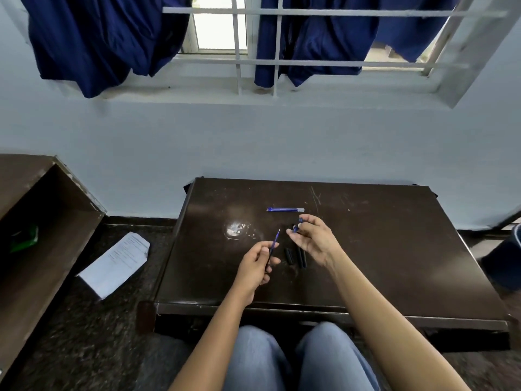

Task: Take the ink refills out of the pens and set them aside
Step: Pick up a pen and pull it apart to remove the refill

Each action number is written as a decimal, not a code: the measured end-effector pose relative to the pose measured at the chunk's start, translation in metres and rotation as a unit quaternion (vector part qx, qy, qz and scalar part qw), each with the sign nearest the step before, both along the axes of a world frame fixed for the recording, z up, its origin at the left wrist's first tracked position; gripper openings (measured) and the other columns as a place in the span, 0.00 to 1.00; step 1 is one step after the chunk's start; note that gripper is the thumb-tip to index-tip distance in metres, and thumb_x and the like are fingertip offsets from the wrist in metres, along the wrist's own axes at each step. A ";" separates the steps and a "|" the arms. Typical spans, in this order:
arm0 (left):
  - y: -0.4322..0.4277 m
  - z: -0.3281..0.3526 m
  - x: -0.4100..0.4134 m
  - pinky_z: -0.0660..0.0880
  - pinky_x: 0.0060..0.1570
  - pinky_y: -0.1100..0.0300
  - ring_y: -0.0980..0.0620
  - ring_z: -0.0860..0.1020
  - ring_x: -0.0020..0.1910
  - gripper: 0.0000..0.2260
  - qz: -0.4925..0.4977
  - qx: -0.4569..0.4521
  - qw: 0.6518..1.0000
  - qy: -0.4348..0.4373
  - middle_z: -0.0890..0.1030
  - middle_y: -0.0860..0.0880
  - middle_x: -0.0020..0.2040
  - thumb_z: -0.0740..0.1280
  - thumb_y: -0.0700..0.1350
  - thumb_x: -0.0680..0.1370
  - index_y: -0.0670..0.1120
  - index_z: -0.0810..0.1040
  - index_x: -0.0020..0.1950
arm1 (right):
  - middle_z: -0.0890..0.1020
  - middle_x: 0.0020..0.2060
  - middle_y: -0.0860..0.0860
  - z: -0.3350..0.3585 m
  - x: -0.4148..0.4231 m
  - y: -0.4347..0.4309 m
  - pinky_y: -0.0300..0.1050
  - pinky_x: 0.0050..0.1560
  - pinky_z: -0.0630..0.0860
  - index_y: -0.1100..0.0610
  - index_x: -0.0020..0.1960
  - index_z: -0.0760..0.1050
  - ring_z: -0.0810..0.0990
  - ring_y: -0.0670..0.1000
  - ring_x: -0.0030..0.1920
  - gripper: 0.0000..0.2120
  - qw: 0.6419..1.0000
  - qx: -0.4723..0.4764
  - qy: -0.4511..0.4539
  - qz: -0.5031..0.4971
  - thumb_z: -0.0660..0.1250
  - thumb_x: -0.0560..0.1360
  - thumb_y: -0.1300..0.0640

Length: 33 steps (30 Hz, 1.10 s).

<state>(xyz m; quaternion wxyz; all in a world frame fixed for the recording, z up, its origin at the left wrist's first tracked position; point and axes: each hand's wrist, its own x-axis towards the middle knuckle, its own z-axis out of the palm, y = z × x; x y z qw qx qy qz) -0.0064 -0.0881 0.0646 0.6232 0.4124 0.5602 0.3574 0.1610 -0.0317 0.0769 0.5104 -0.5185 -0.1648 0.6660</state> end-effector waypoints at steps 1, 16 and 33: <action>-0.004 0.004 0.002 0.66 0.27 0.66 0.59 0.70 0.31 0.12 -0.005 0.006 1.000 -0.003 0.79 0.49 0.39 0.55 0.47 0.83 0.52 0.78 0.57 | 0.78 0.45 0.61 0.003 0.000 -0.005 0.49 0.46 0.83 0.60 0.52 0.72 0.83 0.60 0.46 0.10 1.000 0.010 0.017 -0.009 0.59 0.77 0.72; -0.057 0.045 0.012 0.63 0.25 0.67 0.60 0.67 0.28 0.12 -0.038 0.049 0.998 -0.020 0.78 0.49 0.39 0.55 0.46 0.84 0.51 0.77 0.59 | 0.79 0.48 0.62 0.052 -0.005 -0.070 0.49 0.49 0.83 0.63 0.56 0.74 0.84 0.56 0.45 0.10 0.992 0.120 0.018 -0.024 0.63 0.77 0.71; -0.084 0.068 0.014 0.64 0.25 0.68 0.60 0.68 0.28 0.11 -0.056 0.062 0.997 -0.007 0.79 0.49 0.40 0.56 0.45 0.84 0.49 0.77 0.58 | 0.82 0.42 0.57 0.066 -0.002 -0.106 0.46 0.47 0.83 0.63 0.51 0.78 0.85 0.54 0.45 0.05 0.983 0.146 -0.082 0.071 0.65 0.77 0.66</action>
